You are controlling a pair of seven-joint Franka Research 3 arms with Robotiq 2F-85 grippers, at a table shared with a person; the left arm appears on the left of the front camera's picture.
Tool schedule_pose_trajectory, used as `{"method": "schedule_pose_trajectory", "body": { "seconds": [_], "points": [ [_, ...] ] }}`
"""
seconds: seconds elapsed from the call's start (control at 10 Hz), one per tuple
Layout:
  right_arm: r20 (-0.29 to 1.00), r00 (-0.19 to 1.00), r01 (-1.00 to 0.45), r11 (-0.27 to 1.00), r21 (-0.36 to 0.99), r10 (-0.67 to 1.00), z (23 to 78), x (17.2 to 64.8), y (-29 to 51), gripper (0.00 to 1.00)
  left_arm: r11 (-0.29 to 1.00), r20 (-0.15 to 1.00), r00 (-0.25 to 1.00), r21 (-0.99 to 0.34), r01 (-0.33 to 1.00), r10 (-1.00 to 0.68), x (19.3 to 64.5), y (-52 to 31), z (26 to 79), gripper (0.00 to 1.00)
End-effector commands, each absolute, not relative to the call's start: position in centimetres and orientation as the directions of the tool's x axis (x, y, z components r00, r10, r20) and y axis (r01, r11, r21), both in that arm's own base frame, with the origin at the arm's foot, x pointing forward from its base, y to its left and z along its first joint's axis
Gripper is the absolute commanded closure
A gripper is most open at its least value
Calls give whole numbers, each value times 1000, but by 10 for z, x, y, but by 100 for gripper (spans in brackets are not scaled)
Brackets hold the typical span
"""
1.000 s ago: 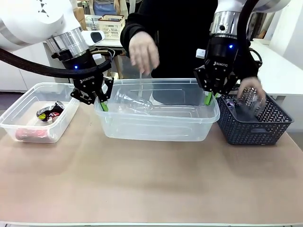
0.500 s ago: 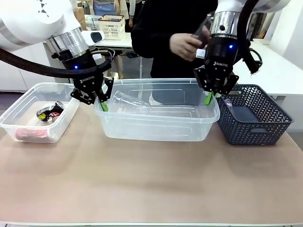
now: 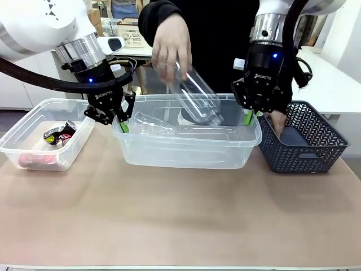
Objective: Sort the waste into each basket.
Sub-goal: Offer the picked Organizing box to the human.
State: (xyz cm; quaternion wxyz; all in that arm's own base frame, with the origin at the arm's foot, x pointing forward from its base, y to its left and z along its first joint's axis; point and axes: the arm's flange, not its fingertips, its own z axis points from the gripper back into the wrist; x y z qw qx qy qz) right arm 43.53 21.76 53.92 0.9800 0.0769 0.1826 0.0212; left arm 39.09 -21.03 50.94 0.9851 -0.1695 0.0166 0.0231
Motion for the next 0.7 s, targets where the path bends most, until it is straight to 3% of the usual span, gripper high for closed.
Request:
{"method": "schedule_pose_trajectory", "body": {
  "seconds": [0.0, 0.6],
  "points": [
    [-364, 928, -28, 989, 144, 79, 541, 431, 214, 100, 932, -37, 996, -351, -90, 83, 392, -206, 514, 100],
    [-364, 928, -28, 989, 144, 79, 541, 431, 214, 100, 932, -37, 996, -351, -90, 83, 392, -206, 514, 100]
  ]
}}
